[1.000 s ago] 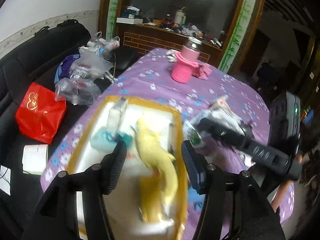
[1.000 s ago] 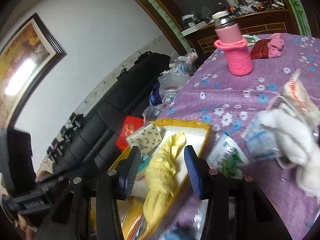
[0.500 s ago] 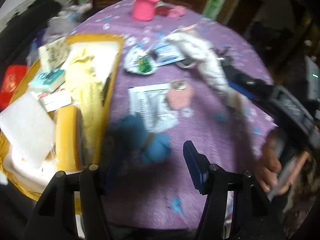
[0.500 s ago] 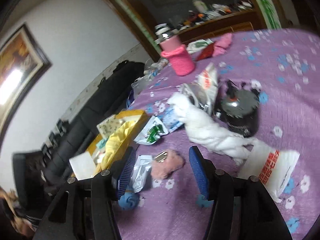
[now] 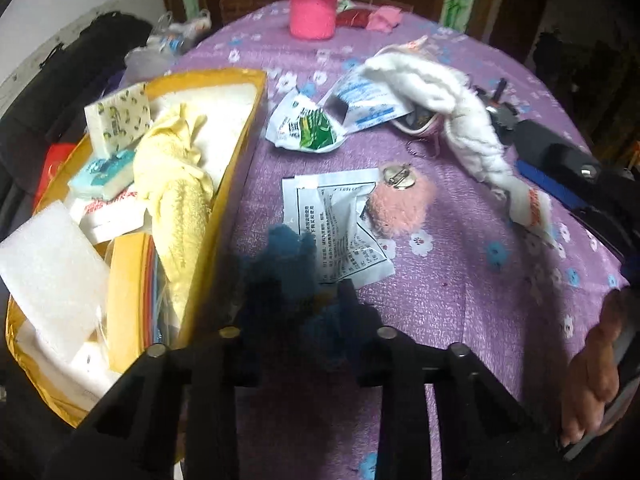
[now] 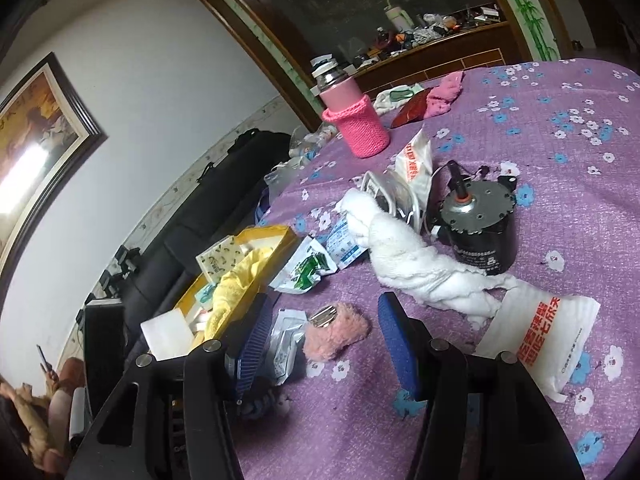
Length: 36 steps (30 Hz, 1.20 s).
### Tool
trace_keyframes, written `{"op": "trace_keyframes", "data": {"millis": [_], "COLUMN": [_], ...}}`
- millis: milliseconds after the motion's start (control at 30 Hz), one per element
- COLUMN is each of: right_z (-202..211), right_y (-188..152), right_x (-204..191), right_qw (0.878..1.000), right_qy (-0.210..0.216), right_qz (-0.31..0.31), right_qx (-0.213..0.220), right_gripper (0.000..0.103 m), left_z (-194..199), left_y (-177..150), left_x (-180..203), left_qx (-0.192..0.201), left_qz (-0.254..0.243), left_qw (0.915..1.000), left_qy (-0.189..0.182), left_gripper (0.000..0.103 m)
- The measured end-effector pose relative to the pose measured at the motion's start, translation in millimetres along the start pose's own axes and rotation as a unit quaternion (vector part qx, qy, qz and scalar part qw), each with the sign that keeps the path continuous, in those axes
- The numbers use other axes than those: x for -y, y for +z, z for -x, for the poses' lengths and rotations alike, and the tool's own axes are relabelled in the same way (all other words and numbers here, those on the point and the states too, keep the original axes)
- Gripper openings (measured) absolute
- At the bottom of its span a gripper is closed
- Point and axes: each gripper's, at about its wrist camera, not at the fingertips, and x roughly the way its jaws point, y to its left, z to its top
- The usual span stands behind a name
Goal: Organize soft objects
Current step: 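Grasp the pink fuzzy pouch with the right tool while the left tool grasps the blue knitted cloth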
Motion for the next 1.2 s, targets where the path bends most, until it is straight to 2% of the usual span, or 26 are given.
{"op": "trace_keyframes", "data": {"millis": [167, 300, 367, 433, 500, 567, 633, 733, 800, 967, 1100, 1200], "right_z": [-18.3, -33.2, -44.2, -55.1, -69.0, -80.4, -95.7, -114.5, -114.2, -115.2, -92.7, -77.1], "right_y": [-5.2, -8.2, -7.4, -1.1, 7.7, 10.7, 8.7, 0.1, 2.4, 3.6, 0.4, 1.5], "right_x": [-10.6, -18.8, -24.4, -33.5, -42.2, -47.2, -47.6, -44.0, -46.6, -44.0, -46.0, -57.8], "right_qw": [0.999, 0.997, 0.994, 0.991, 0.986, 0.985, 0.985, 0.979, 0.980, 0.983, 0.989, 0.992], "right_qy": [-0.009, -0.034, -0.042, -0.070, -0.124, -0.135, -0.123, -0.152, -0.149, -0.137, -0.111, -0.085], "right_qz": [0.021, 0.030, 0.020, 0.023, 0.035, 0.035, 0.037, 0.054, 0.060, 0.055, 0.058, 0.074], "right_qx": [-0.033, -0.066, -0.097, -0.110, -0.108, -0.106, -0.111, -0.124, -0.116, -0.112, -0.079, -0.048], "right_gripper": [0.056, 0.056, 0.056, 0.055, 0.055, 0.055, 0.055, 0.056, 0.047, 0.037, 0.036, 0.036], "left_z": [16.0, 35.4, 41.0, 44.8, 48.3, 52.5, 55.0, 56.8, 57.5, 59.8, 68.6, 77.8], "left_y": [-2.7, -7.8, -9.5, -9.5, -10.1, -12.2, -14.5, -18.2, -19.3, -18.2, -21.0, -23.0], "left_x": [-26.1, -27.9, -31.4, -32.6, -36.7, -41.0, -45.8, -56.8, -62.9, -68.8, -84.8, -107.6], "left_qx": [0.010, 0.028, 0.036, 0.043, 0.047, 0.053, 0.055, 0.054, 0.055, 0.062, 0.074, 0.089], "left_qz": [0.048, 0.054, 0.056, 0.057, 0.059, 0.062, 0.063, 0.074, 0.082, 0.087, 0.099, 0.114], "left_qw": [0.9954, 0.9897, 0.9860, 0.9843, 0.9823, 0.9799, 0.9793, 0.9764, 0.9733, 0.9714, 0.9688, 0.9694], "left_qy": [-0.082, -0.130, -0.153, -0.162, -0.172, -0.182, -0.184, -0.196, -0.207, -0.212, -0.215, -0.199], "left_gripper": [0.020, 0.020, 0.020, 0.020, 0.020, 0.020, 0.020, 0.020, 0.020, 0.020, 0.020, 0.020]}}
